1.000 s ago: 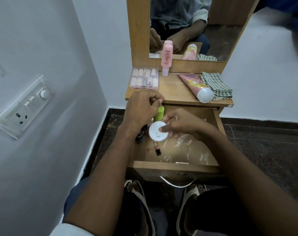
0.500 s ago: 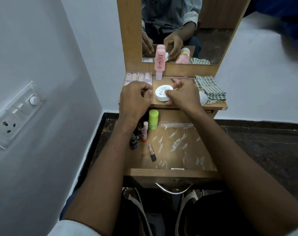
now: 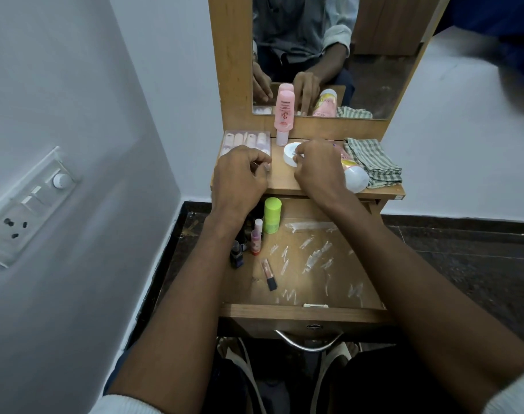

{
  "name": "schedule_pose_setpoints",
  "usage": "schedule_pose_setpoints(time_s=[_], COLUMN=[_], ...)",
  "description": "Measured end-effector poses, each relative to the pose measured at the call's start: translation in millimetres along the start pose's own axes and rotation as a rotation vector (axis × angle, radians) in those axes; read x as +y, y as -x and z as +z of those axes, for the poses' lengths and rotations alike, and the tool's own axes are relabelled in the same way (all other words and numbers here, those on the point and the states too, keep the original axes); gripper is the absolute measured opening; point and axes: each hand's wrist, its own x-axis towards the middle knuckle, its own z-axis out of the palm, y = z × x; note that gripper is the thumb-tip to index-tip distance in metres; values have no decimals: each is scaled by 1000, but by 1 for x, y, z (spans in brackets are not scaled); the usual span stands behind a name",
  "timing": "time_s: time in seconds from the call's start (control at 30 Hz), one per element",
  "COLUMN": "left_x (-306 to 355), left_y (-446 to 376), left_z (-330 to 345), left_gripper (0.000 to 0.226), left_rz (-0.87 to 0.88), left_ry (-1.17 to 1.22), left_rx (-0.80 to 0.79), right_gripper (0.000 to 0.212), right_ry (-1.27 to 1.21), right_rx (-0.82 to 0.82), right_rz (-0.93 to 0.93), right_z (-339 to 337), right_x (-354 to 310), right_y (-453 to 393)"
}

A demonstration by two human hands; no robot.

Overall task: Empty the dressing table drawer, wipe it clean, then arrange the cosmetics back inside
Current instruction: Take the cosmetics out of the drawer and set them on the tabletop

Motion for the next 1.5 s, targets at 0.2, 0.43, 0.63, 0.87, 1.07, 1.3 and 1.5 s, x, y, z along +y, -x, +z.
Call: schedule_pose_setpoints(time_s=[0.2, 0.43, 0.63, 0.87, 1.07, 1.3, 1.5], left_x=[-3, -3, -2, -4, -5, -3, 0], left_y=[-4, -4, -1, 3, 8, 14, 20], left_z=[4, 6, -2, -9, -16, -18, -17], left_gripper=[12, 12, 11, 14, 16, 19, 19], left_rz=[11, 1, -17, -34, -45, -72, -82], left_ry=[1, 11, 27, 24, 5, 26, 15], left_rx=[-4, -3, 7, -18, -41, -57, -74], right_gripper=[21, 24, 18, 19, 12, 26, 34], right_ry=[65, 79, 71, 5, -22, 257, 304], right_rx=[9, -21, -23, 63, -42, -227, -329], right_rz=[-1, -25, -54, -169, -292, -360, -339], right_z=[6, 5, 2, -3, -11, -19, -12], right_x=[1, -1, -3, 0, -11, -26, -23], right_y=[-13, -17, -10, 25, 49, 65, 74])
